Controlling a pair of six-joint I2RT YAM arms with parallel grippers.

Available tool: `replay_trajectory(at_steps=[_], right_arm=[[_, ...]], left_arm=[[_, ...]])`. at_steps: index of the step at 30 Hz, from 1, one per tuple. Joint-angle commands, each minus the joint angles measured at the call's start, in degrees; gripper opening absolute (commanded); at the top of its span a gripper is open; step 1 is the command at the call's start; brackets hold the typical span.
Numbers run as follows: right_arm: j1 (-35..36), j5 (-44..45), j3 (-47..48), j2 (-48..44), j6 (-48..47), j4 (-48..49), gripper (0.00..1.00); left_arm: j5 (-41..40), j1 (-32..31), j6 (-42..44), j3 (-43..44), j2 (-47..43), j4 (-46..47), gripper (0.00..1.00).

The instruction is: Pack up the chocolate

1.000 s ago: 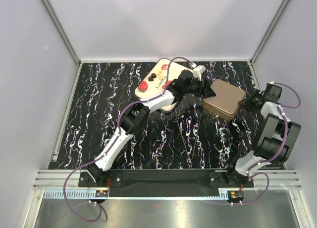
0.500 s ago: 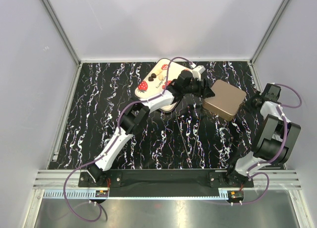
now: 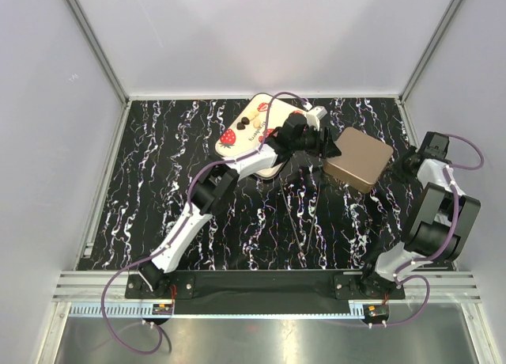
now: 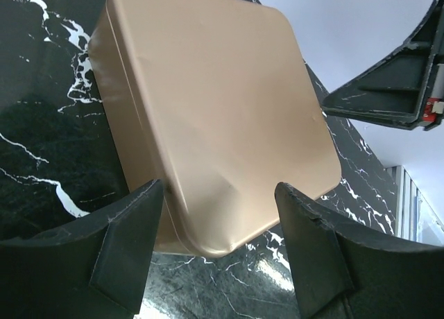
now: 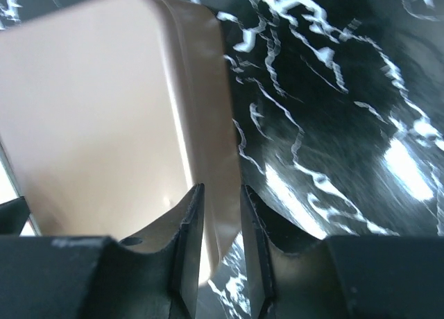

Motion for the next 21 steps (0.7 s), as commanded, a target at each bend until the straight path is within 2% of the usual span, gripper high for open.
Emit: replay_trajectory(at_steps=[1,6,9,12,17,21], right_arm=[[0.1,4.6,4.5,-3.7,-1.6,-8.3,0.35],[1.2,3.0,8.2,-6.4,0.2,-11.1,0.36],[5.1,3.9,10.0,-5.9,0.6,-11.6,0.37],[10.1,2.6,10.1,-5.4,1.4,-8.0,0.39],[17.5,-2.1,12.4,1.2,3.3,1.0,0.38],[22.5,-0.1,16.6,7.4,4.8,6.2,0.36]], left_arm=[[1.0,0.5,1.6,-0.2,-5.4,0.9,0.71],[-0.9,0.7,6.6,-3.9,-13.2,-2.7,0.71],[-1.9,1.2,8.8,-7.1,-19.0,-4.2,0.71],[-3.0,1.6,10.2,-12.1,-25.5,-4.9,0.71],[-8.2,1.7,11.4,-23.6,-37.8,-6.2,0.71],[-11.8,1.7,10.9,-31.5,-45.7,-7.3,0.71]])
